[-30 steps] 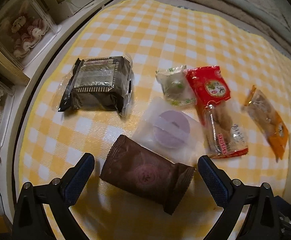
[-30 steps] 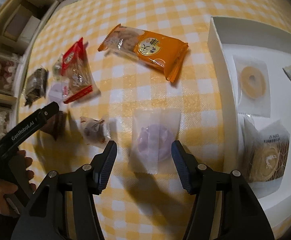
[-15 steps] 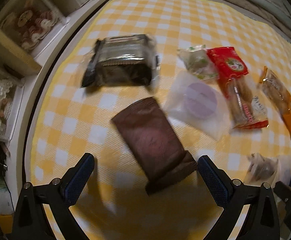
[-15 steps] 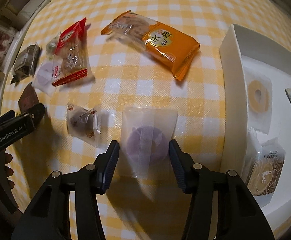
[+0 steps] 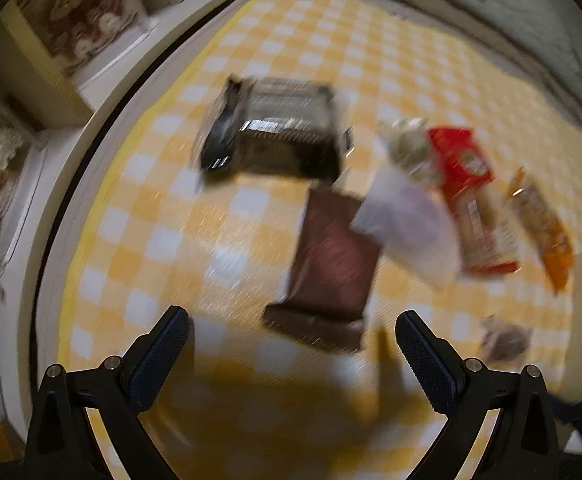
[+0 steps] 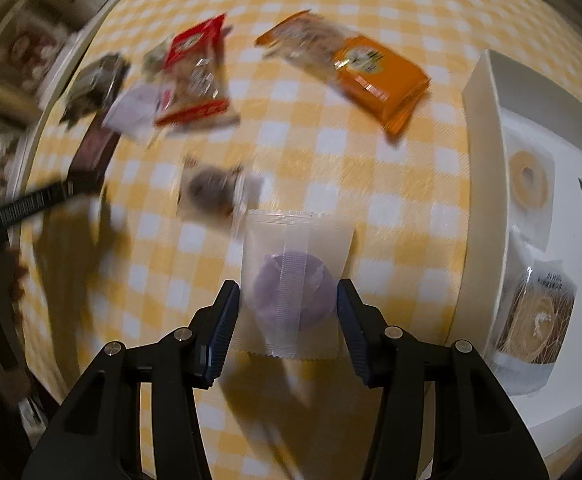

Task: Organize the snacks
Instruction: 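Grasp the brown chocolate packet with the left tool while the right tool grasps the purple-disc pack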

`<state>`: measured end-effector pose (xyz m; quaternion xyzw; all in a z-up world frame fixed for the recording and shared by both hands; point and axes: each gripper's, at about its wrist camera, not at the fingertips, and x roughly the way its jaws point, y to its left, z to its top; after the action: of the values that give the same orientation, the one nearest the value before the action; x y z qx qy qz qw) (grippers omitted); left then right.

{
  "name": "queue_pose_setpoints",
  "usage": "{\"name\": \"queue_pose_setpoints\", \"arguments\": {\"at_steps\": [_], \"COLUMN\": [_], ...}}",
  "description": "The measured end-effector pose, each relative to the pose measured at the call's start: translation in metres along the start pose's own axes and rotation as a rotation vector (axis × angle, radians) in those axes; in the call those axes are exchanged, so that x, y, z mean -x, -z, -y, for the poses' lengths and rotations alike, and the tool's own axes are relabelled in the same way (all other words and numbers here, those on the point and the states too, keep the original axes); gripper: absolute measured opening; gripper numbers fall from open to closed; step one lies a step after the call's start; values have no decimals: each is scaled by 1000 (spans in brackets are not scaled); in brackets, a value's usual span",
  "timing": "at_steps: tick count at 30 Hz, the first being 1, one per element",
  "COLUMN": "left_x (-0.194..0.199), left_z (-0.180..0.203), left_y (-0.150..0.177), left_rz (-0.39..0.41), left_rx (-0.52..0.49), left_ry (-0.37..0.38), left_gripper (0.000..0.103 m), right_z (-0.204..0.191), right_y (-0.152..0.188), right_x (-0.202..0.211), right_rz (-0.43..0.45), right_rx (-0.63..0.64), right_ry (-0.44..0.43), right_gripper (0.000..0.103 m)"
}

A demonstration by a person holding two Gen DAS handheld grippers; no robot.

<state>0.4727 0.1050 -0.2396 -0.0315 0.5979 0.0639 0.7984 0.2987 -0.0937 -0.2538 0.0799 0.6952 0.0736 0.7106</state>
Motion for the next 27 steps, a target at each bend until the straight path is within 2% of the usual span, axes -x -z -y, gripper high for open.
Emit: {"name": "queue_pose_setpoints", "arguments": {"at_steps": [5,10,13,18,22,27], "left_x": [8,-1,-8,-22,-25,-23], "left_z": [13,28,35,39,37,40], "left_y": [-3,0,-2,-8,-9,-10], "left_rz": [42,33,24,9,5,6], "left_rx": [-40,-112,-130,-119,-114,-131], "left_ry": [26,-38,-66,-77,-91,-86], "left_gripper": [103,103,100,85,75,49], "right_z": [-5,0,5,26,30,33], "right_y": [8,11,10,4,0,5], "right_x": [-7,-8,-8,-2,-3,-6], "right_rz": [-38,-37,-43,-51,-48,-44], "right_rx": [19,-7,-43,-124,-125,-84], "right_ry": [-22,-34,-61,-123,-120,-81], "right_gripper": [56,58,60,62,62,60]}}
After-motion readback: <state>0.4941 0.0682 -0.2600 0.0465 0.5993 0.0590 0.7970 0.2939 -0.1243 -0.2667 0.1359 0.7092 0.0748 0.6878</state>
